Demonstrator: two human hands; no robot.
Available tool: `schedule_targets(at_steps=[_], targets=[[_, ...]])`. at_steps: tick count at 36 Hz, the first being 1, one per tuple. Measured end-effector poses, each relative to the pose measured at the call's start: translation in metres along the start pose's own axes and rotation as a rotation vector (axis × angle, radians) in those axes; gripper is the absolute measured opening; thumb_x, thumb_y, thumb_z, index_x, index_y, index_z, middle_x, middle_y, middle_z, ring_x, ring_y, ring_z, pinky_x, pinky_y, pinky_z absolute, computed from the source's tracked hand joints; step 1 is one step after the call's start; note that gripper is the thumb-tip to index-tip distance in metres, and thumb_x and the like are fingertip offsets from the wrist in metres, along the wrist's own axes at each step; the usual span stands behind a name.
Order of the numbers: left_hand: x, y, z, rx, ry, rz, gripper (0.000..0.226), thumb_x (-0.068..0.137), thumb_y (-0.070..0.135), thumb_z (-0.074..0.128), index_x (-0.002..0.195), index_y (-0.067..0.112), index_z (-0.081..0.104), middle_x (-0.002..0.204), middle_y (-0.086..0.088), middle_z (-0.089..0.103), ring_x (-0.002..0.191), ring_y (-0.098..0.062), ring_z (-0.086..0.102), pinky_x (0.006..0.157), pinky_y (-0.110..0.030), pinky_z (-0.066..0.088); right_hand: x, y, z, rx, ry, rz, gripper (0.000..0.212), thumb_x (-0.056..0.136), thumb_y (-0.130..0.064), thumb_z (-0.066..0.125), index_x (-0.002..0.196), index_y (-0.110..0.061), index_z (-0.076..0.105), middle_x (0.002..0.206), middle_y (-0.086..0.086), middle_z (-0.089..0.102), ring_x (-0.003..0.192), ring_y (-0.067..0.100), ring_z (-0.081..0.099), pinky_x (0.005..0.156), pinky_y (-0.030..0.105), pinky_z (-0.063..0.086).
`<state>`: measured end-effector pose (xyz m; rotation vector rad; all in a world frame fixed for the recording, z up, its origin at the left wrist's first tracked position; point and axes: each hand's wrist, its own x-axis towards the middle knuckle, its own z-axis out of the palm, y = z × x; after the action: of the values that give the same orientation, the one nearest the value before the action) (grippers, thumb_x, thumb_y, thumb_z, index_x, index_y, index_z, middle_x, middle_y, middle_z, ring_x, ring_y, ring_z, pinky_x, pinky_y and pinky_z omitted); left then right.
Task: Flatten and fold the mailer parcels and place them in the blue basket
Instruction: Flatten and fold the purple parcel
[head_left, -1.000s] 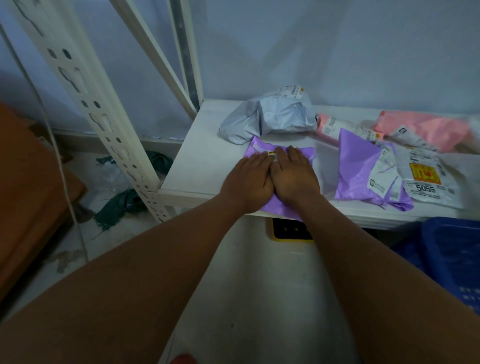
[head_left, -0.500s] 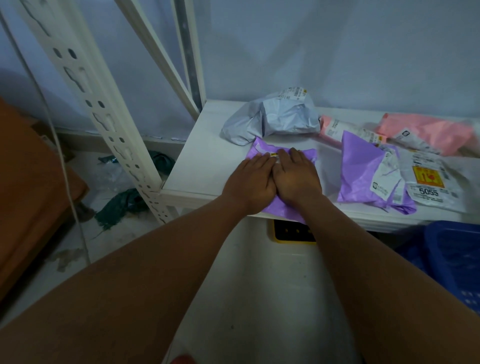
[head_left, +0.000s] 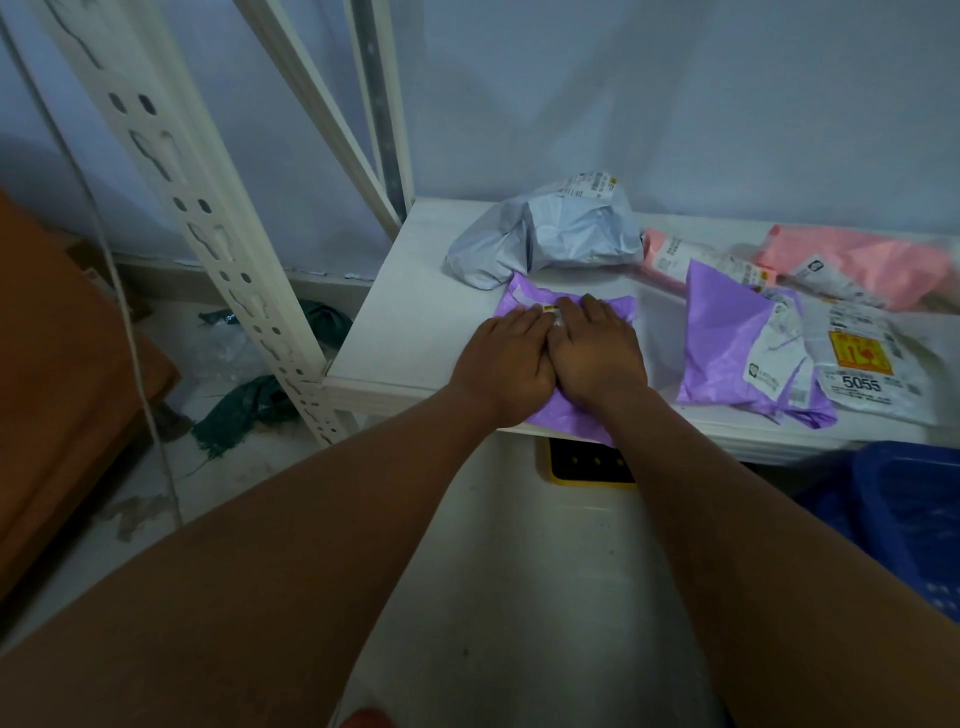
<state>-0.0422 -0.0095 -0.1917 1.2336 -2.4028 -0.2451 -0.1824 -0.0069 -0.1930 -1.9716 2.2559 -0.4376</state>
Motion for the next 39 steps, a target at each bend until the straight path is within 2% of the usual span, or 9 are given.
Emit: schedule_targets(at_steps=[2, 7, 10, 14, 23, 28, 33, 36, 39], targets=[[0.001, -0.001, 0.001, 0.013, 0.007, 0.004, 0.063, 0.089, 0.035, 0.028, 0.134, 0.003, 0.058, 0.136, -0.020, 0.059, 0.128, -0.035, 0.054, 0.106, -0.045, 0.042, -0.001, 0.000, -0.002, 0.004, 0.007, -0.004, 0.062, 0.099, -0.043, 0.016, 0.152, -0.017, 0.034, 0.157, 0.017, 0.033, 0.146, 0.030, 0.028, 0.120, 0.043, 0.019], [0.001, -0.002, 0.003, 0.039, 0.030, 0.017, 0.058, 0.091, 0.034, 0.031, 0.130, 0.005, 0.061, 0.131, -0.018, 0.063, 0.124, -0.034, 0.058, 0.102, -0.043, 0.044, 0.004, 0.004, 0.008, -0.017, 0.006, -0.025, 0.084, 0.086, -0.051, -0.004, 0.152, -0.016, 0.034, 0.156, 0.016, 0.036, 0.146, 0.031, 0.029, 0.120, 0.045, 0.021], [0.002, -0.001, 0.002, 0.041, 0.032, 0.011, 0.060, 0.090, 0.035, 0.029, 0.132, 0.006, 0.060, 0.132, -0.018, 0.062, 0.124, -0.035, 0.058, 0.102, -0.044, 0.044, 0.008, 0.009, 0.015, -0.038, -0.015, -0.035, 0.085, 0.086, -0.051, -0.007, 0.153, -0.015, 0.032, 0.156, 0.015, 0.035, 0.146, 0.032, 0.027, 0.120, 0.046, 0.021], [0.001, -0.001, 0.001, 0.037, 0.011, 0.005, 0.064, 0.090, 0.037, 0.025, 0.135, 0.005, 0.057, 0.137, -0.018, 0.058, 0.129, -0.034, 0.053, 0.107, -0.044, 0.041, 0.006, 0.005, 0.009, -0.020, -0.012, -0.012, 0.068, 0.095, -0.044, 0.008, 0.150, -0.014, 0.036, 0.155, 0.014, 0.037, 0.144, 0.034, 0.030, 0.119, 0.048, 0.023], [0.002, -0.003, 0.002, 0.008, -0.020, -0.001, 0.070, 0.090, 0.041, 0.019, 0.140, 0.004, 0.052, 0.144, -0.017, 0.052, 0.136, -0.033, 0.047, 0.113, -0.046, 0.034, 0.009, 0.007, 0.014, -0.009, -0.033, -0.008, 0.082, 0.087, -0.054, -0.005, 0.153, -0.019, 0.029, 0.157, 0.012, 0.034, 0.146, 0.030, 0.027, 0.120, 0.047, 0.021], [0.004, -0.005, 0.003, 0.017, -0.057, -0.015, 0.073, 0.089, 0.042, 0.016, 0.143, 0.007, 0.050, 0.148, -0.014, 0.049, 0.139, -0.031, 0.043, 0.115, -0.045, 0.031, 0.008, 0.005, -0.005, -0.050, -0.020, -0.059, 0.054, 0.100, -0.043, 0.022, 0.145, -0.019, 0.040, 0.143, 0.013, 0.045, 0.131, 0.034, 0.040, 0.111, 0.046, 0.030], [0.008, -0.011, 0.010, 0.044, -0.066, 0.000, 0.067, 0.093, 0.041, 0.018, 0.144, 0.009, 0.048, 0.148, -0.011, 0.049, 0.141, -0.027, 0.041, 0.114, -0.045, 0.032, 0.010, 0.007, -0.022, -0.196, -0.043, -0.139, 0.078, 0.083, -0.056, 0.002, 0.139, -0.019, 0.043, 0.134, 0.013, 0.048, 0.119, 0.036, 0.043, 0.099, 0.047, 0.035], [0.006, -0.008, 0.006, 0.031, -0.065, -0.010, 0.071, 0.091, 0.043, 0.017, 0.145, 0.007, 0.046, 0.150, -0.013, 0.047, 0.142, -0.028, 0.039, 0.116, -0.044, 0.029, 0.001, 0.007, -0.019, -0.172, 0.084, -0.171, 0.079, 0.082, -0.055, 0.006, 0.134, -0.018, 0.051, 0.127, 0.015, 0.054, 0.114, 0.035, 0.047, 0.095, 0.043, 0.036], [0.003, -0.006, 0.003, 0.029, -0.066, -0.015, 0.073, 0.090, 0.044, 0.017, 0.146, 0.007, 0.045, 0.151, -0.013, 0.045, 0.142, -0.028, 0.038, 0.118, -0.043, 0.028, -0.001, 0.009, -0.014, -0.102, 0.124, -0.184, 0.077, 0.083, -0.056, 0.010, 0.133, -0.017, 0.055, 0.126, 0.015, 0.055, 0.114, 0.034, 0.049, 0.097, 0.042, 0.036]])
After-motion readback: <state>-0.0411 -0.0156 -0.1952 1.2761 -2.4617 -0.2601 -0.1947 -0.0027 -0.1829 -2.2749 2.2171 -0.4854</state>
